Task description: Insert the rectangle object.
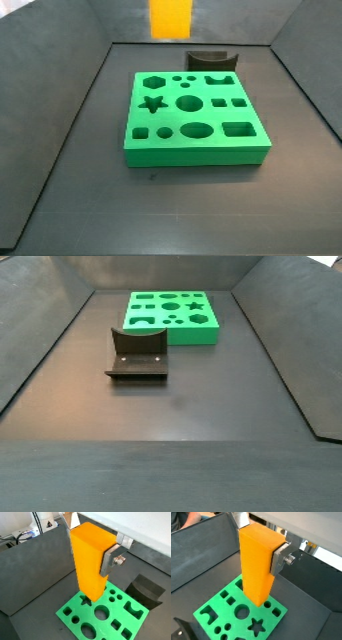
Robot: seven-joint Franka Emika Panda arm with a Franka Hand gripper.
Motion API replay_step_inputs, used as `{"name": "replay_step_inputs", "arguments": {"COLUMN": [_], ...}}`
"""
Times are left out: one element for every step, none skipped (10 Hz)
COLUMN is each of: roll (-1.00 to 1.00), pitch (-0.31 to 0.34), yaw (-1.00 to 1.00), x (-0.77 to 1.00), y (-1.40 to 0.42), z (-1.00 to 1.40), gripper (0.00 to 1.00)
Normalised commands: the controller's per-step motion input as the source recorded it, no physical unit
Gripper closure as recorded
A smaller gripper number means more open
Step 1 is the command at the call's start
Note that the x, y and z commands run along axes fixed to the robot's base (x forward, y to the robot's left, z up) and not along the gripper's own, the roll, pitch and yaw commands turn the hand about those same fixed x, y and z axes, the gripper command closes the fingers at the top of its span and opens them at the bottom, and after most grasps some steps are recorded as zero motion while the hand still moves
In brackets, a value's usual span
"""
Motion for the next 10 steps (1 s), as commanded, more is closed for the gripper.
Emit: {"name": "replay_step_inputs", "arguments": {"roll": [-0.06,-0.06,-0.07,-0.13,-0.15,-0.02,0.00,0.08,0.02,0.01], "pitch": [-0.141,-0.144,-0.126,-0.071,-0.091,-0.020,0.000,0.000,0.000,0.000], "yaw": [0.00,0.00,0.00,0.00,0.03,0.09,0.07,0.00,0.00,0.00], "x": [0.83,0.84,0.87,0.95,0.93,0.99,1.00,1.00,1.00,1.00], "y": [-0.47,-0.47,-0.44,-0.29,-0.01,0.00,0.05,-0.11,-0.23,-0.22], "z": [-1.00,-0.99,-0.97,-1.00,-0.80,-0.47,-0.24,-0.14,-0.09,-0.12], "gripper": [1.00,1.00,1.00,1.00,1.00,1.00,1.00,1.00,1.00,1.00]}}
